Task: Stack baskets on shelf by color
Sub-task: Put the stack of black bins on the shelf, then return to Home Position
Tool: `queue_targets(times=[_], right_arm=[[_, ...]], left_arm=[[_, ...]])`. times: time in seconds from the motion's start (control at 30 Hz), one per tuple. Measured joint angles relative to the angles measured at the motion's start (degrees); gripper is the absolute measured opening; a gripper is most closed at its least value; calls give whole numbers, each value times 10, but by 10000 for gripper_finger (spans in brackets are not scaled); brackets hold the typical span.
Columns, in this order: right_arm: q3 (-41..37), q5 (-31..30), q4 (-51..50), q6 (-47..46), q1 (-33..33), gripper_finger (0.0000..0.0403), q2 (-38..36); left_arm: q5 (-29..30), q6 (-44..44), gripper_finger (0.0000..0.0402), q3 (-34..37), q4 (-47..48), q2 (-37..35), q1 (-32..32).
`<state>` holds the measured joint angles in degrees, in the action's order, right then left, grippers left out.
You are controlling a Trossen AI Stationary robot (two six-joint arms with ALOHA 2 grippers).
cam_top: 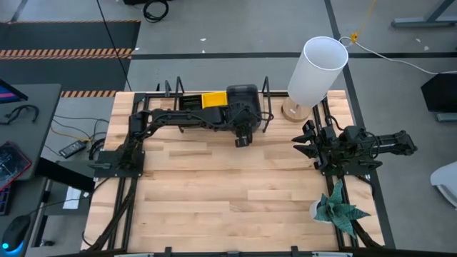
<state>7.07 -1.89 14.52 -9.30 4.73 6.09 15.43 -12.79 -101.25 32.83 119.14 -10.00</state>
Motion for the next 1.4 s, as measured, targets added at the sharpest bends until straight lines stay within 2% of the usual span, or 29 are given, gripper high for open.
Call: queue_targets(times=[0.4,0.77,1.0,1.1,1.27,1.4], right_arm=[[0,0,0,0,0,130,0],[0,0,0,0,0,130,0],[0,0,0,0,0,130,0],[0,0,1,0,0,130,0],[0,0,3,0,0,130,0],[0,0,3,0,0,130,0]], left_arm=[[54,-45,118,0,-12,0,3],[94,-50,121,0,-14,-1,7],[94,-69,121,0,12,-47,22],[63,-69,121,0,31,-80,32],[-66,-69,117,0,62,-156,59],[-59,-59,107,47,73,-224,100]])
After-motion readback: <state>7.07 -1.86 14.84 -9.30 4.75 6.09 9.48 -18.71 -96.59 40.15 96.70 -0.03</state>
